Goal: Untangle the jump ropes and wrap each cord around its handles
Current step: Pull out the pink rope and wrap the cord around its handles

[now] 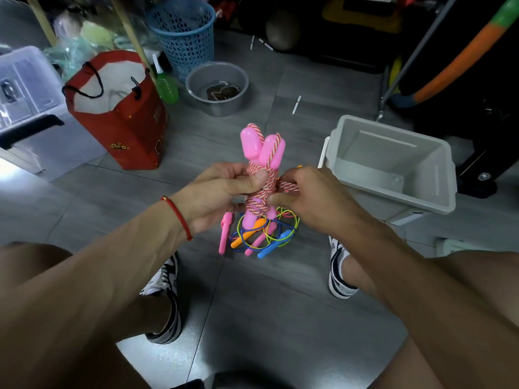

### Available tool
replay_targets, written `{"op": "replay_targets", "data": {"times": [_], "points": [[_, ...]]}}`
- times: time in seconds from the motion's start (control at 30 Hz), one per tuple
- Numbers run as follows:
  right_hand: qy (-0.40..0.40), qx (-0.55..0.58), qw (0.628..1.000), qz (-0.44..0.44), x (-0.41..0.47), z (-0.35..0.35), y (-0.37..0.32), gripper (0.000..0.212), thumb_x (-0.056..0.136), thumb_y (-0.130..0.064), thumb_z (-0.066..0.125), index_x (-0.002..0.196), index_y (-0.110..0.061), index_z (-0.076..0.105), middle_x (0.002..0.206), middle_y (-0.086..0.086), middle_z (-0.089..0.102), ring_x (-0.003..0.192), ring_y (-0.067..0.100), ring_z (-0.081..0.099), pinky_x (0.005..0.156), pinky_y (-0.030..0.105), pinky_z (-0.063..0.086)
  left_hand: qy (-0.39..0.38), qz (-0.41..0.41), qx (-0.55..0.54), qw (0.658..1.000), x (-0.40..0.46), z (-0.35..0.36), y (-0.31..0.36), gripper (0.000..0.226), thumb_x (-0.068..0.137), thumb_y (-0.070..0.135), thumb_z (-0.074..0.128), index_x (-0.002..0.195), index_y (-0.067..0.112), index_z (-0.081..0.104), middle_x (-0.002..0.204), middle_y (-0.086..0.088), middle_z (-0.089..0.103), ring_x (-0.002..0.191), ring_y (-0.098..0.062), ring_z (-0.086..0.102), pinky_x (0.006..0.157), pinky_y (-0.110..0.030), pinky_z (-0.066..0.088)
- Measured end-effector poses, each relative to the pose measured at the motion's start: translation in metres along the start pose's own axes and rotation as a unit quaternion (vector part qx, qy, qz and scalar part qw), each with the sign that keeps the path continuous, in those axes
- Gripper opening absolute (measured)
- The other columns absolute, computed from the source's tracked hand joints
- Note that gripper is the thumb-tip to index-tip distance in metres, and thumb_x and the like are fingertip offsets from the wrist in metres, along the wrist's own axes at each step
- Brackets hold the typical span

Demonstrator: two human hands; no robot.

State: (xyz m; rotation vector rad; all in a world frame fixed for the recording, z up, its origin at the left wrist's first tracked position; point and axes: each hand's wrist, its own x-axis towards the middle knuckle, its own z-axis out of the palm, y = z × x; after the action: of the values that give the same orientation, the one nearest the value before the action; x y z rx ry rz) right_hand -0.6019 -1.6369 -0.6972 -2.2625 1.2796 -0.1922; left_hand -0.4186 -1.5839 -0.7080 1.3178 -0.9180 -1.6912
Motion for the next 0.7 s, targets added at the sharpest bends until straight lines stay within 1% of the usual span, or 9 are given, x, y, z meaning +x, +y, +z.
{"op": "replay_targets", "data": {"times": [0.1,0.17,0.2,0.27,0.37,0.5,0.57,0.63,0.7], "points": [[-0.030,-0.061,0.996,-0.062,-0.005,-0.002,-0.008,0.025,0.100,-0.026,0.049,0.084,-0.011,0.061,0.077,0.010,0.061,0.080,0.035,0.060,0.061,0.038,0.038,0.028,-0.008,-0.028,0.999,0.000,0.003,0.001,0.054,0.086,0.029,0.066,0.123,-0.010,0.056,0.105,-0.033,0.063,0.078,-0.039,0.064,0.075,-0.041,0.057],[-0.018,-0.103,0.989,-0.102,-0.009,-0.001,-0.010,0.025,0.101,-0.016,0.042,0.092,-0.007,0.064,0.087,0.014,0.064,0.085,0.039,0.061,0.069,0.043,0.045,0.046,-0.011,-0.049,0.998,0.000,0.005,-0.001,0.056,0.085,0.026,0.068,0.121,-0.015,0.055,0.101,-0.029,0.064,0.068,-0.035,0.062,0.068,-0.042,0.059],[0.005,-0.099,0.989,-0.107,-0.010,0.000,-0.010,0.026,0.101,-0.016,0.042,0.092,-0.007,0.064,0.087,0.014,0.065,0.085,0.039,0.061,0.070,0.043,0.045,0.056,-0.010,-0.056,0.997,0.001,0.006,-0.002,0.058,0.083,0.025,0.071,0.120,-0.016,0.054,0.099,-0.027,0.063,0.068,-0.034,0.063,0.066,-0.043,0.060],[0.059,-0.068,0.991,-0.099,-0.011,0.003,-0.010,0.029,0.100,-0.023,0.045,0.086,-0.008,0.064,0.080,0.013,0.066,0.080,0.037,0.060,0.067,0.042,0.039,0.074,-0.007,-0.072,0.995,0.001,0.008,-0.002,0.062,0.080,0.024,0.077,0.120,-0.017,0.054,0.101,-0.024,0.061,0.080,-0.034,0.063,0.069,-0.047,0.059],[0.116,-0.037,0.986,-0.112,-0.011,0.009,-0.008,0.028,0.096,-0.028,0.055,0.080,-0.010,0.068,0.071,0.010,0.066,0.071,0.032,0.057,0.064,0.041,0.035,0.094,-0.001,-0.111,0.989,-0.001,0.015,-0.001,0.063,0.083,0.019,0.074,0.126,-0.020,0.049,0.108,-0.024,0.058,0.094,-0.033,0.060,0.072,-0.042,0.059],[0.176,0.007,0.976,-0.130,-0.014,0.015,-0.010,0.024,0.088,-0.026,0.064,0.069,-0.012,0.068,0.056,0.005,0.060,0.052,0.024,0.051,0.054,0.034,0.033,0.114,-0.003,-0.161,0.980,-0.003,0.023,0.001,0.051,0.092,0.008,0.065,0.127,-0.024,0.046,0.105,-0.026,0.053,0.067,-0.025,0.064,0.053,-0.030,0.055],[0.183,0.017,0.973,-0.139,-0.014,0.016,-0.011,0.022,0.086,-0.026,0.062,0.069,-0.013,0.068,0.056,0.003,0.060,0.052,0.021,0.050,0.055,0.033,0.035,0.123,-0.003,-0.170,0.978,-0.005,0.025,0.002,0.048,0.094,0.008,0.062,0.127,-0.023,0.047,0.101,-0.025,0.056,0.064,-0.023,0.064,0.050,-0.028,0.053],[0.177,0.025,0.972,-0.150,-0.014,0.017,-0.014,0.022,0.086,-0.025,0.062,0.068,-0.013,0.066,0.055,0.002,0.057,0.052,0.021,0.049,0.054,0.031,0.031,0.134,0.003,-0.162,0.978,-0.006,0.026,0.003,0.045,0.095,0.011,0.062,0.125,-0.021,0.049,0.097,-0.024,0.059,0.063,-0.023,0.066,0.051,-0.028,0.054],[0.173,0.028,0.974,-0.141,-0.013,0.017,-0.015,0.022,0.085,-0.025,0.062,0.067,-0.012,0.065,0.053,0.003,0.056,0.050,0.021,0.046,0.053,0.030,0.027,0.137,0.016,-0.139,0.981,-0.005,0.026,0.002,0.047,0.095,0.015,0.063,0.121,-0.022,0.049,0.102,-0.027,0.057,0.076,-0.029,0.064,0.065,-0.036,0.058]]}}
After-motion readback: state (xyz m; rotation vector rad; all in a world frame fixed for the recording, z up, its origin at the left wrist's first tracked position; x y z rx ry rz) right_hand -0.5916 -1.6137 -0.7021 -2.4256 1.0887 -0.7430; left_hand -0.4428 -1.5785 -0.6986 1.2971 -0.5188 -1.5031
